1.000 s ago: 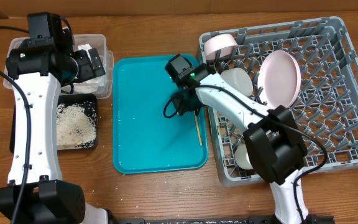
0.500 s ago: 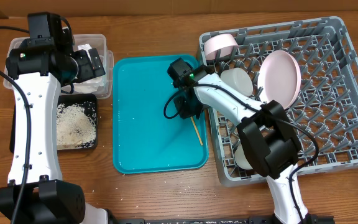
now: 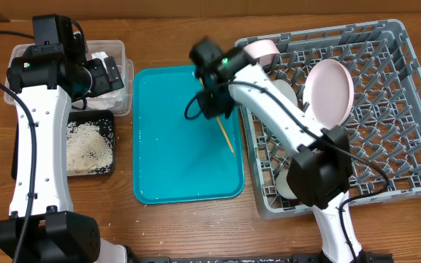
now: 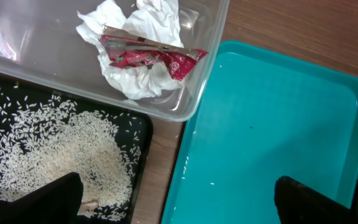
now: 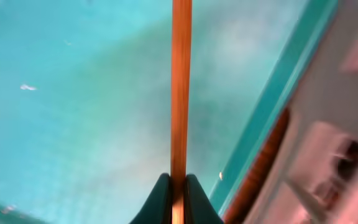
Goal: Sort waste into correct bins and load items into the dishwasher
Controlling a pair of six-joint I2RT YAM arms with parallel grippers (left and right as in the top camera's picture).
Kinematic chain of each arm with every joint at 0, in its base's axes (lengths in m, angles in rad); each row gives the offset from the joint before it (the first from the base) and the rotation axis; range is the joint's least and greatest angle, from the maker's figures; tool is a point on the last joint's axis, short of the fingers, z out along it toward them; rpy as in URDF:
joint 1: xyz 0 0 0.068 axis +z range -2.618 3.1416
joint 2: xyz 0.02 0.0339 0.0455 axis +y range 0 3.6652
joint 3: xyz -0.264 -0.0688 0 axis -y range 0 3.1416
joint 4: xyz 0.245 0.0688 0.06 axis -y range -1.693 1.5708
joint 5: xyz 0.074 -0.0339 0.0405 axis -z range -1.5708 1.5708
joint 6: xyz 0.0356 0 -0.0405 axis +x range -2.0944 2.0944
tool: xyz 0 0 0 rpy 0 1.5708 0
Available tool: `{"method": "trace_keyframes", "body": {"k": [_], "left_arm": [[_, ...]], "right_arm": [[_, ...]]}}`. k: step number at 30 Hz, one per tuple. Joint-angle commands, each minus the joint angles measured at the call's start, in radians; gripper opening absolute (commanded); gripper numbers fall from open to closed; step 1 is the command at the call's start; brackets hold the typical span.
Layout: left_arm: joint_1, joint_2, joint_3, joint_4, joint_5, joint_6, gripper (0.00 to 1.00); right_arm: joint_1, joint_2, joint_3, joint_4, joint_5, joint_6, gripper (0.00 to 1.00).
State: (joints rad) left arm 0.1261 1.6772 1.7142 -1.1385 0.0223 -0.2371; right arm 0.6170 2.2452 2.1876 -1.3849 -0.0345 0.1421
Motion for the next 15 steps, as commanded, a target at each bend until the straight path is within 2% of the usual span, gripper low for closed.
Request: {"method": "trace_keyframes", "body": {"k": [1, 6, 10, 15], "left_arm": [[-0.002, -0.01, 0.016, -0.002, -0.004, -0.014, 1.0], [-0.002, -0.01, 0.016, -0.002, -0.004, -0.014, 1.0], [-0.002, -0.01, 0.016, -0.002, -0.004, -0.014, 1.0], [-0.002, -0.01, 0.016, -0.003, -0.004, -0.014, 1.0]], "right_arm": [[-0.033, -0.071, 0.169, -0.084, 0.049, -0.012, 0.04], [-0.122, -0.07, 0.255, -0.228, 0.113, -0.012, 0.04], [-0.204, -0.069, 0.211, -0.275, 0.112, -0.013, 0.04], [-0.249, -0.069, 0.117, -0.254, 0.111, -0.043, 0.04]]}}
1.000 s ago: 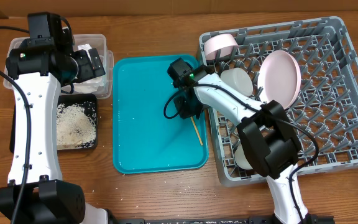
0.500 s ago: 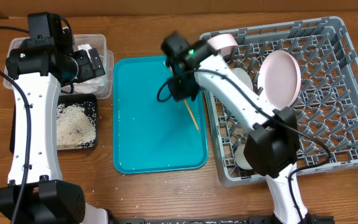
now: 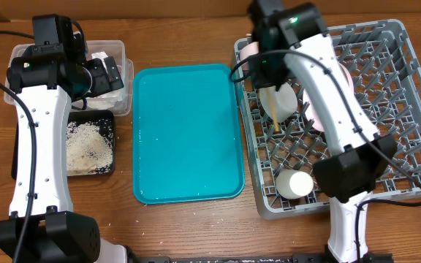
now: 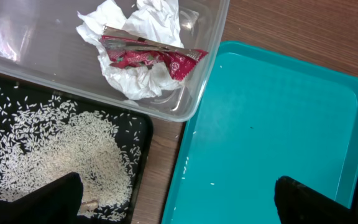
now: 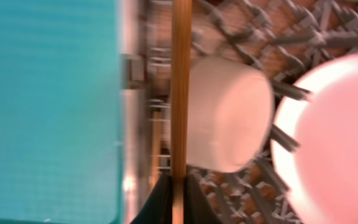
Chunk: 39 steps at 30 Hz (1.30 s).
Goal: Sort waste into correct bins and load items into the dishwasher
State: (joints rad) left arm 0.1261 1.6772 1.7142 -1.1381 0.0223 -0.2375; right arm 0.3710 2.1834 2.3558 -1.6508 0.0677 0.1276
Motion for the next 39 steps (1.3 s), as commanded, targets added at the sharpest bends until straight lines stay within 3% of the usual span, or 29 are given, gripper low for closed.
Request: {"method": "trace_keyframes", "body": {"k": [1, 17, 19, 20, 22, 26, 33, 35, 37, 39], "left_arm": [[-0.002, -0.01, 0.016, -0.003, -0.004, -0.013, 1.0], [-0.002, -0.01, 0.016, -0.003, -0.004, -0.013, 1.0], [-0.002, -0.01, 0.016, -0.003, -0.004, -0.013, 1.0], [-0.002, -0.01, 0.016, -0.003, -0.004, -0.013, 1.0], [-0.002, -0.01, 0.016, -0.003, -0.004, -0.013, 1.0], [-0.002, -0.01, 0.016, -0.003, -0.004, -0.013, 1.0], [-0.002, -0.01, 0.016, -0.003, -0.004, -0.013, 1.0], [-0.002, -0.01, 0.016, -0.003, -0.004, -0.013, 1.0], [-0.002, -0.01, 0.016, -0.003, -0.004, -0.013, 1.0], [-0.002, -0.01, 0.016, -0.003, -0.004, -0.013, 1.0]], "right_arm": [[-0.004, -0.008, -0.074, 0.021, 0.009, -0.034, 0.04], [0.048, -0.008, -0.207, 0.062, -0.069, -0.042, 0.04], [0.048, -0.008, -0.212, 0.06, -0.073, -0.03, 0.2], [0.048, -0.008, -0.212, 0.059, -0.073, -0.027, 0.33], [0.048, -0.008, -0.212, 0.055, -0.073, -0.027, 0.42], [0.049, -0.009, -0.208, 0.051, -0.074, -0.021, 0.47], [0.049, -0.094, -0.031, 0.016, -0.072, 0.012, 0.5], [0.049, -0.138, 0.031, -0.002, -0.062, 0.03, 0.68], [0.049, -0.188, 0.084, -0.032, -0.053, 0.029, 1.0], [0.048, -0.256, 0.125, -0.043, -0.044, 0.029, 1.0]]}}
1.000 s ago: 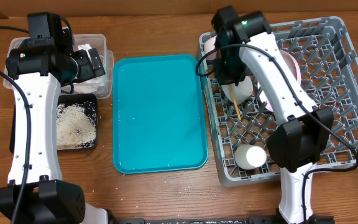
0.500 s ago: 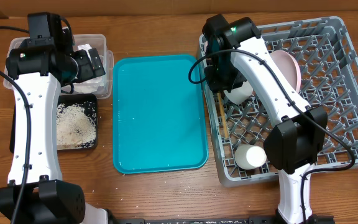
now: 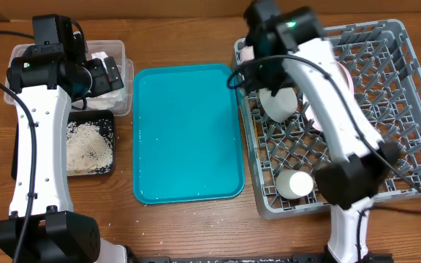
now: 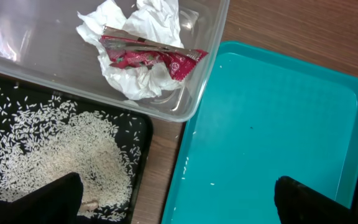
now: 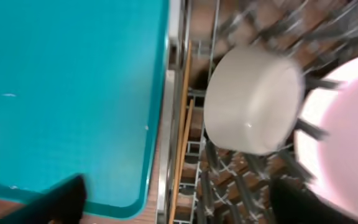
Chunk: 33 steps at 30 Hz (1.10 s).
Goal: Sort waste into correct bins and load items into the dishwasher
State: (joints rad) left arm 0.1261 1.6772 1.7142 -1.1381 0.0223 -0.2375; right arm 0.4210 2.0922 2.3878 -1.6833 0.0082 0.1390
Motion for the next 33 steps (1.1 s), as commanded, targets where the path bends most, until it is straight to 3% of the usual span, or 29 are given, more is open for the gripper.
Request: {"method": "trace_keyframes", "body": {"k": [1, 9, 12, 19, 23, 33], "left_arm": [[-0.002, -0.01, 0.016, -0.003, -0.004, -0.013, 1.0], [-0.002, -0.01, 0.016, -0.003, -0.004, -0.013, 1.0], [-0.002, -0.01, 0.016, -0.003, -0.004, -0.013, 1.0], [-0.002, -0.01, 0.016, -0.003, -0.004, -0.013, 1.0], [-0.002, -0.01, 0.016, -0.003, -0.004, -0.013, 1.0], [-0.002, -0.01, 0.016, -0.003, -0.004, -0.013, 1.0]], "right_arm": [[-0.002, -0.195, 0.098, -0.01, 0.014, 0.018, 1.0], [-0.003, -0.422, 0.098, -0.011, 0.055, -0.004, 1.0], [-0.028, -0.48, 0.092, -0.011, 0.144, 0.098, 1.0], [-0.112, -0.597, -0.046, -0.008, 0.156, 0.093, 1.0], [-0.17, -0.713, -0.244, 0.106, 0.155, 0.093, 1.0], [-0.34, -1.201, -1.094, 0.793, -0.01, -0.036, 1.0]]}}
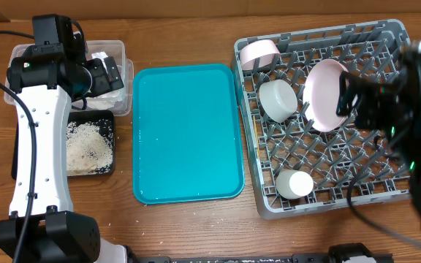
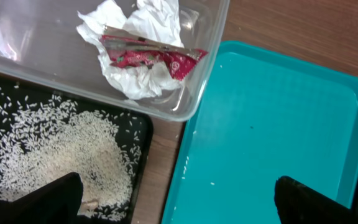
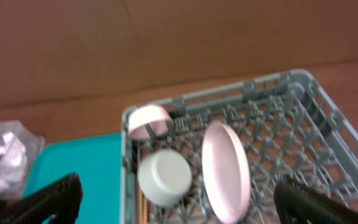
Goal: Sort waste into correct bins and load items into the dishwasher
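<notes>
The grey dish rack holds a pink bowl, a white bowl, a pink plate on edge and a white cup. In the right wrist view, wooden chopsticks lie along the rack's left edge beside the white bowl. My right gripper is open and empty, high above the rack; its arm is blurred over the rack's right side. My left gripper is open and empty over the gap between the rice tray and the teal tray.
A clear bin holds a crumpled napkin and a red wrapper. The black tray holds loose rice. The teal tray carries only a few rice grains. A brown cardboard wall stands behind the table.
My right gripper, then open low over the rack's left edge by the white bowl, is now high up and to the right of the rack. The left arm has not moved.
My right gripper was shut on a chopstick over the teal tray. Then it held the chopstick over the rack by the white bowl. Then it was open, with chopsticks lying along the rack's left edge. Now it is high above the rack, empty.
</notes>
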Controlling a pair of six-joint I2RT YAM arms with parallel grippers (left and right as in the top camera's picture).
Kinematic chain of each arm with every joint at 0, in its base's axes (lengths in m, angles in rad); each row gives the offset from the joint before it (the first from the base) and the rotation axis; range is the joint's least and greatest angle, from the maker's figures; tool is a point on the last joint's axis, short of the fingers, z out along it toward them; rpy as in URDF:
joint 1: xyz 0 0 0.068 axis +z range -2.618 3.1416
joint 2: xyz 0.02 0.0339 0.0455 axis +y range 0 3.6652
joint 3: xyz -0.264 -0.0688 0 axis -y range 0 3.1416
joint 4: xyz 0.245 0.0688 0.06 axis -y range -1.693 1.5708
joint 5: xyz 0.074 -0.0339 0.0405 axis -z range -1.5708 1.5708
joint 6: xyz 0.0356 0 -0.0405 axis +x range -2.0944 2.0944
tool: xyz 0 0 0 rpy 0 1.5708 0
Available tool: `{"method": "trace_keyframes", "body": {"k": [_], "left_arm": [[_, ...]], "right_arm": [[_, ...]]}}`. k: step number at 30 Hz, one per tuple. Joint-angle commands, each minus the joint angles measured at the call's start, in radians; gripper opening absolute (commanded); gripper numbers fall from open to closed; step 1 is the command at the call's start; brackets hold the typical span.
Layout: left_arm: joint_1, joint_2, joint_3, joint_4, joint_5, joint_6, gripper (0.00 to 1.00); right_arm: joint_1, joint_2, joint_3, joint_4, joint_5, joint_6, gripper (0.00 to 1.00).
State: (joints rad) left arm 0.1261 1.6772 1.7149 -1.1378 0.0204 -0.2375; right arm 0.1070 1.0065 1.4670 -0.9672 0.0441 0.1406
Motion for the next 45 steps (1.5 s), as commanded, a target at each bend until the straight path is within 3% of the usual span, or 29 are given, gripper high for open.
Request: {"method": "trace_keyframes", "body": {"k": [1, 11, 19, 25, 45], "left_arm": [[-0.002, -0.01, 0.015, -0.003, -0.002, -0.013, 1.0], [-0.003, -0.01, 0.015, -0.003, -0.002, -0.013, 1.0], [-0.002, -0.01, 0.015, -0.003, -0.002, -0.013, 1.0], [-0.002, -0.01, 0.015, -0.003, -0.002, -0.013, 1.0], [-0.002, -0.009, 0.015, -0.003, -0.002, -0.013, 1.0]], "right_arm": [[-0.035, -0.166, -0.259, 0.139, -0.046, -0.037, 1.0], [-0.097, -0.65, -1.035, 0.692, -0.047, -0.037, 1.0], [-0.097, -0.896, -1.346, 0.856, -0.047, -0.037, 1.0], [-0.097, -1.004, -1.46, 0.888, -0.046, -0.037, 1.0], [-0.096, -1.004, -1.459, 0.885, -0.046, -0.037, 1.0]]}}
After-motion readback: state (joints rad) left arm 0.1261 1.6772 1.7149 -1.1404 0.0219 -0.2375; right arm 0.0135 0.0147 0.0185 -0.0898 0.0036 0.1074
